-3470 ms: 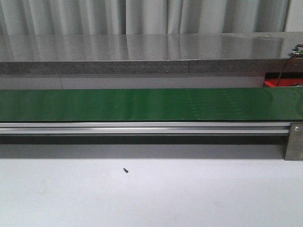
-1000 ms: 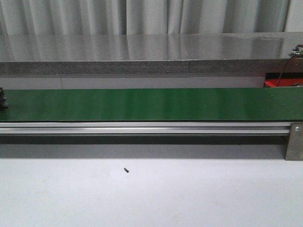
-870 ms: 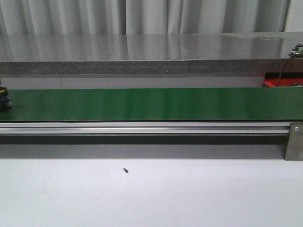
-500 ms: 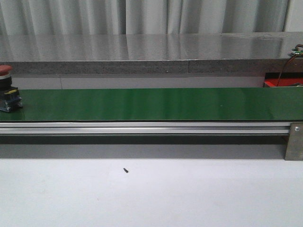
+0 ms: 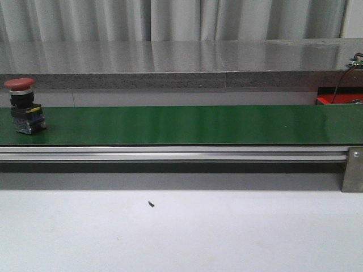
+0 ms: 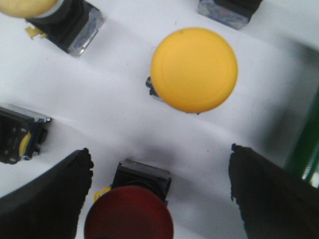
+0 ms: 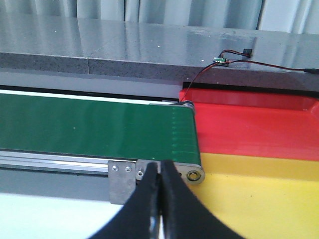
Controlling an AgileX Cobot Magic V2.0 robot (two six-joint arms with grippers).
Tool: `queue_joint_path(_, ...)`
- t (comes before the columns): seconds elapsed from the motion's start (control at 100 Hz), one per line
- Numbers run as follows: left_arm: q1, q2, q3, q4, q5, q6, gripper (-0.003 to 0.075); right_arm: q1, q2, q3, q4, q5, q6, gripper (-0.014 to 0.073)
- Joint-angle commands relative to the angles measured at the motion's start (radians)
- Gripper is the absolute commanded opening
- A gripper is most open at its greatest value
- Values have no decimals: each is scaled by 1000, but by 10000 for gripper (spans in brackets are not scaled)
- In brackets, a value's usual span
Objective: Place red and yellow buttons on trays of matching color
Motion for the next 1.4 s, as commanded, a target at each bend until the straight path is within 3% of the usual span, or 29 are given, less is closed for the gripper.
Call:
queue_joint_path(0.0, -3, -49, -31, 9, -14, -1, 525, 0, -18, -19, 0, -85, -2, -68)
queue_joint_path(0.47, -2, -49, -31, 23, 49, -16, 506, 0, -18, -19, 0, -85, -2, -68)
queue_joint_path(0.57, -2, -49, -31, 25, 49, -16, 456, 0, -18, -19, 0, -85, -2, -68)
queue_joint_path(0.79, -2, -49, -31, 114, 71, -95, 267, 0, -18, -19, 0, -85, -2, -68)
queue_joint_path(0.93, 0, -60, -31, 132, 74, -112, 209, 0, -18, -19, 0, -85, -2, -68)
queue_joint_path(1.39, -36, -311, -31, 47, 130, -66, 205, 0, -18, -19, 0, -85, -2, -68)
